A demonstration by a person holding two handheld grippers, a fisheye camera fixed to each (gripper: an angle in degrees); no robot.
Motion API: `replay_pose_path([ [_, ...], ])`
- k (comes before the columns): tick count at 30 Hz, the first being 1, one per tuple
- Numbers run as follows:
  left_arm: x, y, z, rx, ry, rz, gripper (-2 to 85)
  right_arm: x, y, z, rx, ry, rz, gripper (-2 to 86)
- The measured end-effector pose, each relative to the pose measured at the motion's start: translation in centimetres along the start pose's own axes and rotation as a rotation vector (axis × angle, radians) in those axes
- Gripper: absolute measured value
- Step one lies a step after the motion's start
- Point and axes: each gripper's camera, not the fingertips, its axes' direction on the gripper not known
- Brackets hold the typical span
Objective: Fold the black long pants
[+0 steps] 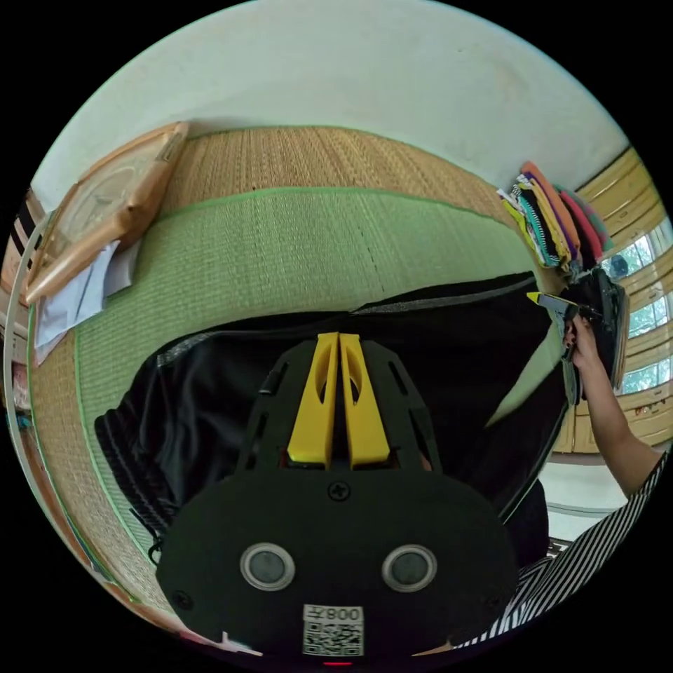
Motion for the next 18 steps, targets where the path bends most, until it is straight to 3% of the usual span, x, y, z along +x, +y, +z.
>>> replay_pose_path([
  [8,-0.1,0.8,1.5,0.055,-0.036,0.012,0.2,3.1,0.5,-3.0,0.13,-0.046,0.058,-0.2],
  [12,-0.8,4.3,0.9,0.165,0.074,-0.043,0.2,6.4,5.5,-5.1,0.152,0.041,0.121,-0.2],
  [14,-1.3,5.9,2.0,0.149,0.114,-0.085,0.2,8.5,6.6,-3.7,0.074,0.038,0.168,-0.2],
  [16,-1.7,7.6,3.5,0.065,0.089,-0.134,0.2,10.8,7.7,-4.3,0.123,-0.097,0.265,-0.1],
  [18,-1.9,9.1,2.9,0.103,0.106,-0.157,0.1,10.4,7.9,-5.8,0.17,-0.084,0.265,0.0],
])
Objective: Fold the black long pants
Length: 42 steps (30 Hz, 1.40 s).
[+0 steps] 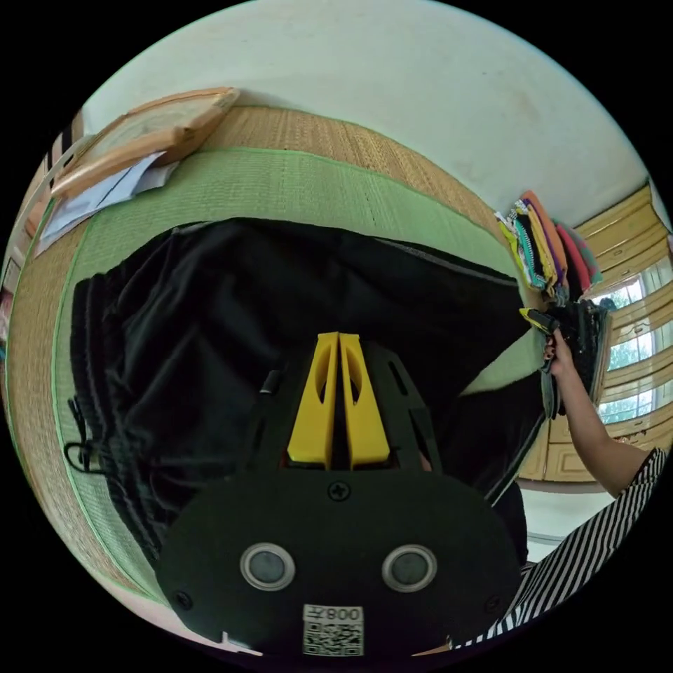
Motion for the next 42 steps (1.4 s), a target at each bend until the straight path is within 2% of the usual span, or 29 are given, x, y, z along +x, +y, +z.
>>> replay_pose_path([
  [3,-0.5,2.7,-1.5,0.022,0.045,-0.013,0.2,-3.1,1.2,-2.0,0.005,-0.027,-0.089,0.0],
  [8,-1.5,8.3,-1.1,-0.097,-0.018,-0.044,0.1,-8.1,8.0,-3.0,-0.082,-0.022,-0.201,0.0],
  [11,-2.5,11.3,-0.4,-0.14,-0.053,-0.095,0.1,-8.1,13.3,-2.8,-0.123,0.074,-0.159,0.0],
  [13,-3.5,12.9,-0.4,-0.114,0.008,-0.143,0.1,-6.6,16.0,-2.5,-0.144,0.174,-0.073,0.0],
  [15,-4.0,13.6,-0.1,-0.112,0.025,-0.149,0.1,-5.3,16.5,-2.2,-0.135,0.157,-0.01,0.0],
  [21,-4.0,14.8,0.8,-0.12,0.0,-0.125,0.1,-5.6,13.3,-1.4,-0.134,0.069,0.065,0.0],
  [28,-2.8,14.7,-0.1,0.018,0.083,-0.081,0.1,-11.9,6.6,-1.3,-0.07,0.072,-0.07,0.0],
  [34,-0.8,11.4,3.3,-0.034,0.076,0.005,0.1,-15.9,-0.1,4.5,-0.169,0.116,-0.113,0.1],
  [37,-0.5,11.6,5.3,-0.117,0.036,0.013,0.1,-16.6,0.3,5.7,-0.185,0.132,-0.105,0.1],
  [42,-0.9,13.9,4.0,-0.079,0.111,-0.026,0.1,-18.3,1.5,4.7,-0.161,0.142,-0.127,0.1],
])
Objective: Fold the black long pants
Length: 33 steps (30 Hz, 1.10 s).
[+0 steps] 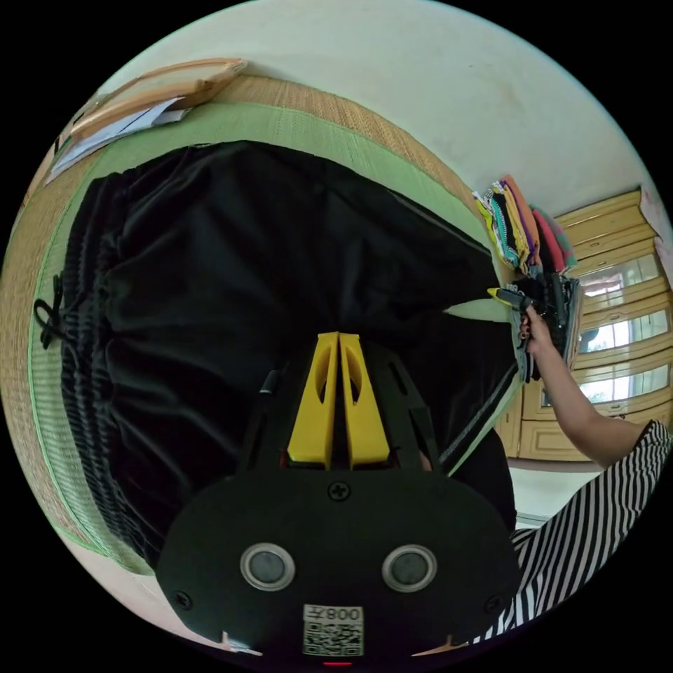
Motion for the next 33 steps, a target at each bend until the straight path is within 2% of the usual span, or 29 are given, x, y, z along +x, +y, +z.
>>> replay_pose_path([
  [5,-1.2,3.0,-5.2,0.118,-0.042,-0.068,0.2,-7.4,-0.4,-2.3,0.097,-0.104,-0.124,0.1],
  [11,-3.1,9.3,-9.1,0.081,-0.203,-0.215,0.1,-28.6,-2.9,1.5,-0.01,-0.343,-0.561,0.1],
  [13,-3.3,11.3,-9.9,0.081,-0.194,-0.257,0.1,-37.9,-4.3,4.4,-0.06,-0.321,-0.697,0.1],
  [16,-2.9,12.4,-10.9,0.088,-0.184,-0.263,0.2,-47.3,-6.0,7.6,-0.096,-0.267,-0.813,0.1],
  [19,-2.1,12.8,-11.7,0.061,-0.19,-0.231,0.2,-53.2,-7.9,11.4,-0.146,-0.149,-0.856,0.1],
  [22,-1.6,13.6,-12.8,0.055,-0.179,-0.203,0.2,-54.9,-9.4,14.3,-0.193,-0.062,-0.847,0.1],
  [29,-0.4,14.1,-16.2,0.061,-0.125,-0.184,0.2,-52.2,-10.3,12.6,-0.193,-0.167,-0.726,0.2],
  [33,1.2,13.9,-19.5,0.107,-0.077,-0.167,0.6,-45.9,-8.5,7.4,-0.105,-0.252,-0.663,0.4],
])
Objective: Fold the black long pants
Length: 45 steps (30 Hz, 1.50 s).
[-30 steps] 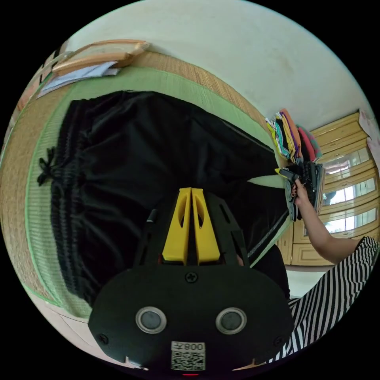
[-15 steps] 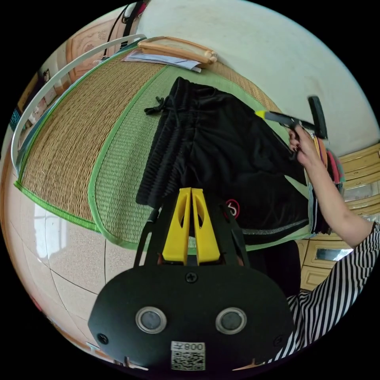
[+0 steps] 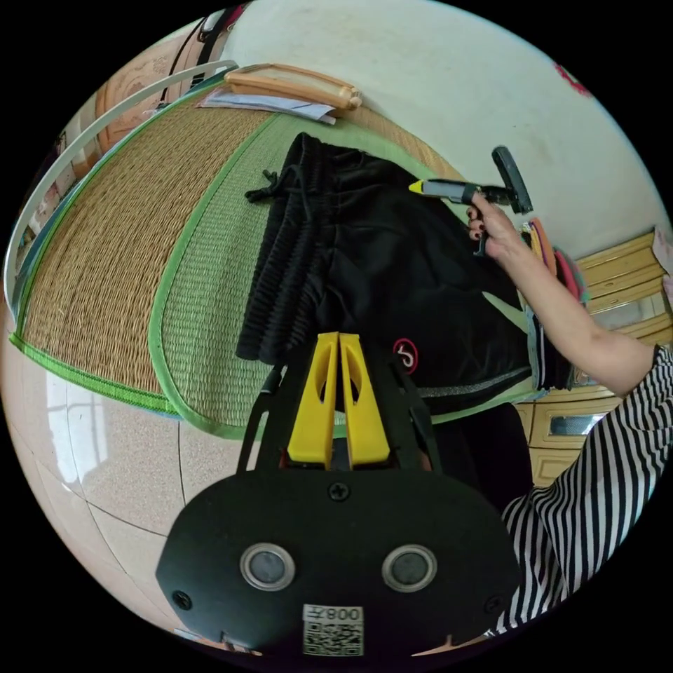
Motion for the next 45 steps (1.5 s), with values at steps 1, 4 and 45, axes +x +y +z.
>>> replay_pose_path([
  [1,0.5,-0.2,-1.3,0.032,0.031,0.011,0.8,1.4,2.5,-2.4,0.047,-0.019,0.027,0.5],
  [4,2.4,-1.4,-4.3,0.11,0.124,0.067,2.0,5.9,10.3,-8.7,0.145,-0.024,0.138,1.1],
  [45,72.3,-30.9,-3.6,-0.258,0.018,1.091,1.3,28.7,58.3,-41.4,0.409,0.43,0.745,2.2],
])
